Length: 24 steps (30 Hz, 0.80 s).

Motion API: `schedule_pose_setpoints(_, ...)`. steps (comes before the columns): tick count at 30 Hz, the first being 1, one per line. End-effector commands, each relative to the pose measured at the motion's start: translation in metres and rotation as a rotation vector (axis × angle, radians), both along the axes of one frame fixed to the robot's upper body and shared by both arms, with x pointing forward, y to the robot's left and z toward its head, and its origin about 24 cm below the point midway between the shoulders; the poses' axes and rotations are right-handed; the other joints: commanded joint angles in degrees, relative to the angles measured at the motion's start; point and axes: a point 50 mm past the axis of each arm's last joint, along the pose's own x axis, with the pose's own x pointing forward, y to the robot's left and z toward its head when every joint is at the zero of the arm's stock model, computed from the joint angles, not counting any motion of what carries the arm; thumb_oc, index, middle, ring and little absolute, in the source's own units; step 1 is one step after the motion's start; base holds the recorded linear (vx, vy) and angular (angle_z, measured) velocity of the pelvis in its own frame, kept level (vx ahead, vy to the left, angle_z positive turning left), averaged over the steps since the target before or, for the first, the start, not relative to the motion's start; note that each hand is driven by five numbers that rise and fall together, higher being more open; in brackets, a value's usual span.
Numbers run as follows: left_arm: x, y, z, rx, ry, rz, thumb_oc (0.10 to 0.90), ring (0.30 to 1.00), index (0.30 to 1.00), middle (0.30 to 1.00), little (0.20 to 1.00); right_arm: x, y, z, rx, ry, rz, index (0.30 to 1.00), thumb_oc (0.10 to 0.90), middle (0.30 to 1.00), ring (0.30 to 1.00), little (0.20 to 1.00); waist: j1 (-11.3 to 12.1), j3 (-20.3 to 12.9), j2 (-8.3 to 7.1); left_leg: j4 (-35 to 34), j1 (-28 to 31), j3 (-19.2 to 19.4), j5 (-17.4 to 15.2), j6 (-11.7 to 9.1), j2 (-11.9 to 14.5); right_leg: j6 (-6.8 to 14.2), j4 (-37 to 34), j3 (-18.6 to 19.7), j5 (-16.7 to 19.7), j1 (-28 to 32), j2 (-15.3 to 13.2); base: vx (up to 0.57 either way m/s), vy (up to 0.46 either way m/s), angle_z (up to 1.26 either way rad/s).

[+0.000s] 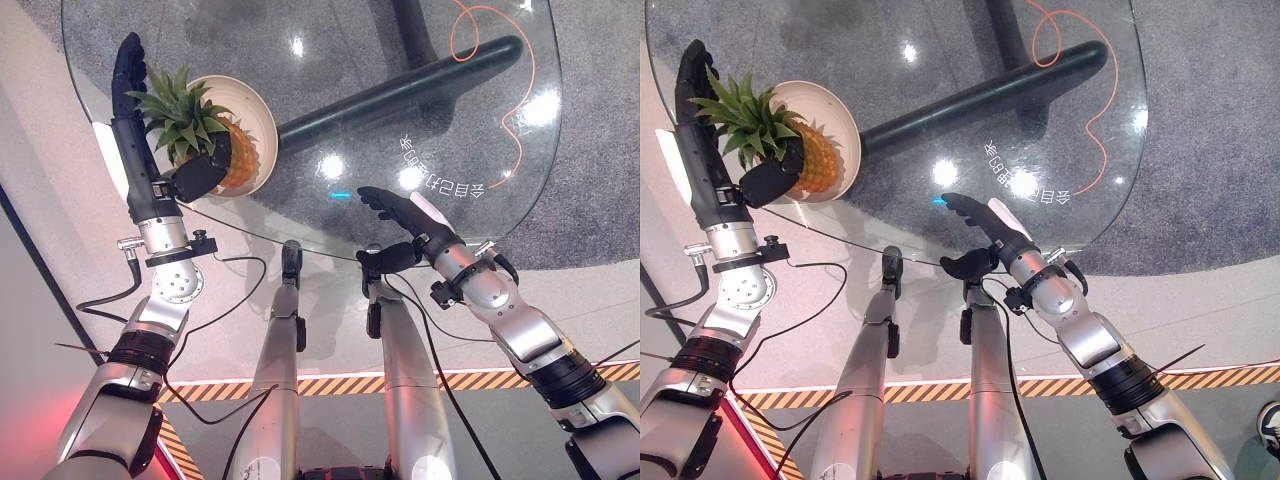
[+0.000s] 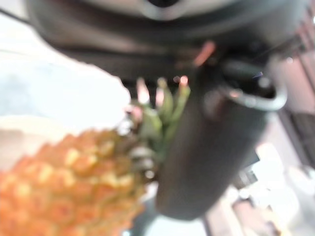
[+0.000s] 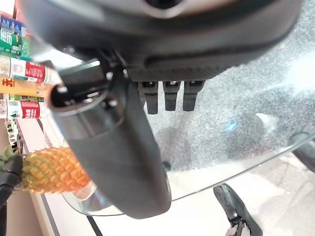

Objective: Pick up the fruit to the plate

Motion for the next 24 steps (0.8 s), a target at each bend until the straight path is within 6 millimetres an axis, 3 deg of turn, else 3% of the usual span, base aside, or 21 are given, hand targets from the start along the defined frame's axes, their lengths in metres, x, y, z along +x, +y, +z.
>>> schedule_pose_setpoints(1, -0.008, 0.009, 0.044, -0.029, -0.228, 0.015, 0.800, 0.900, 0.900, 0.900, 0.900, -0.012, 0.015, 0.013, 0.036, -0.057, 0.119, 0.900, 0.800, 0.900, 0.900, 0.900, -2.0, -1.5, 2.67, 5.6, 2.1, 5.3, -7.4, 4.3, -5.0, 2.4, -9.2, -0.6, 6.4, 4.2, 4.1, 0.00, 0.000, 0.00)
schedule_pose_setpoints(20, -0.012, 0.025, 0.043, 0.043, -0.179, 0.068, 0.800, 0.900, 0.900, 0.900, 0.900, -0.016, 0.014, 0.007, 0.054, -0.042, 0.129, 0.900, 0.800, 0.900, 0.900, 0.900, -1.5, -1.5, 2.79, 5.0, 6.7, 4.5, -7.2, 4.1, -4.9, 2.7, -10.4, -1.1, 6.2, 9.5, 3.2, 0.00, -0.037, 0.01)
schedule_pose_setpoints(24, -0.011, 0.029, 0.044, 0.133, -0.143, 0.143, 0.800, 0.900, 0.900, 0.900, 0.900, -0.018, 0.012, 0.007, 0.060, -0.037, 0.121, 0.900, 0.800, 0.900, 0.900, 0.900, -1.3, -1.5, 2.91, 5.1, 7.1, 4.4, -7.1, 3.8, -4.8, 2.6, -10.4, -1.6, 5.8, 10.3, 2.8, -0.02, -0.036, 0.01)
